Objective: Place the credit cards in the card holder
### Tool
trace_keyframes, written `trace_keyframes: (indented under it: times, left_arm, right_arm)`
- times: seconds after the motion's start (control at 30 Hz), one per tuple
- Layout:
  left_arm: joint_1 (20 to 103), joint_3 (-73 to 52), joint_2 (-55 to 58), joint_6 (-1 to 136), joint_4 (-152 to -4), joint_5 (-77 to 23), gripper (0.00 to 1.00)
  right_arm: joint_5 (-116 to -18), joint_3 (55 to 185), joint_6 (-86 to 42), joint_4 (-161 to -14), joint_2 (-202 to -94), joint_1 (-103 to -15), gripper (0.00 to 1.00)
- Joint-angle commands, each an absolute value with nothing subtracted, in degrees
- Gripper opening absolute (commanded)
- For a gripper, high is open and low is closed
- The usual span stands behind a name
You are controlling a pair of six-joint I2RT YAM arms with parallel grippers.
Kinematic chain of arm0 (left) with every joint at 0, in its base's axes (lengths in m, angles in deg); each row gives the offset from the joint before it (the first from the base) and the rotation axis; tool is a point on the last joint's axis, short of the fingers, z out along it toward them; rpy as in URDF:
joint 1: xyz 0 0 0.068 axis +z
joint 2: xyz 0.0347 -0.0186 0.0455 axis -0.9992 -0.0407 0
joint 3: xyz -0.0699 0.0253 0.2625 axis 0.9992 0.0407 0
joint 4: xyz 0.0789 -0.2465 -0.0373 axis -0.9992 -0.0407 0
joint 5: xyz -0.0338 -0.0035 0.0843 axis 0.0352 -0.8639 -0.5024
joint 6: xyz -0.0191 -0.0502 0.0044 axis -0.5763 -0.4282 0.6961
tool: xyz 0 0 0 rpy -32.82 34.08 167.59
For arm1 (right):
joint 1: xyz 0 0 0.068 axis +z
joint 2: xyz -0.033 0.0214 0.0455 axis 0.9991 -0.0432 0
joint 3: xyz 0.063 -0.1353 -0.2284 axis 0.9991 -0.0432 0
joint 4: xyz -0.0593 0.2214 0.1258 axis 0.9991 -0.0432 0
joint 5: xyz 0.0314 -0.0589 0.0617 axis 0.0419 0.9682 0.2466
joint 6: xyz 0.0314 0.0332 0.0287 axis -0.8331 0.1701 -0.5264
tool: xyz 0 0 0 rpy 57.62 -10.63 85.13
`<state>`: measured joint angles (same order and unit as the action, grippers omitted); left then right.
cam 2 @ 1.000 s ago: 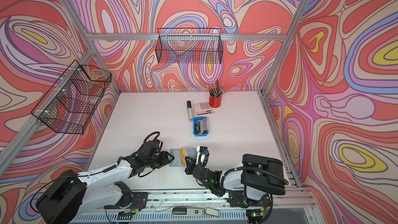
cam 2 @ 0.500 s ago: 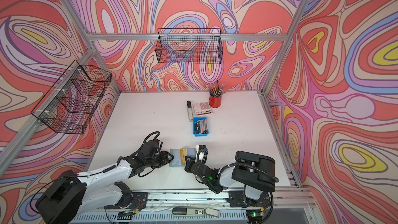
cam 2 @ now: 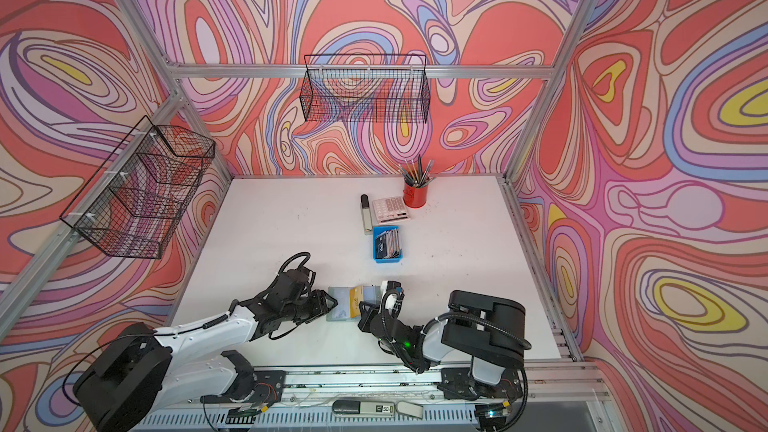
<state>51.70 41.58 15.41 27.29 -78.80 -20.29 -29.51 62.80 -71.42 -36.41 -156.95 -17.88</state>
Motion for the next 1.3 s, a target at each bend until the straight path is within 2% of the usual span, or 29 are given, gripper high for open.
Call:
trace_keyframes:
  times: [0.0, 0.4, 1.27]
  left_arm:
    - [51.63, 40.87, 14.69, 27.74, -78.51, -19.89, 0.49]
    - [51.63, 40.79, 14.03, 27.88, -78.08, -19.25, 0.49]
    - [51.63, 40.48, 12.86, 28.23, -77.32, -18.49, 0.49]
  right_arm:
    - [-28.63, 62.21, -73.48, -36.09, -157.61, -18.29, 0.00]
    - [-28.57, 62.12, -76.43, -35.31, -159.62, -18.42, 0.00]
    - [-37.18, 63.10, -79.90, -24.52, -169.42, -19.78, 0.00]
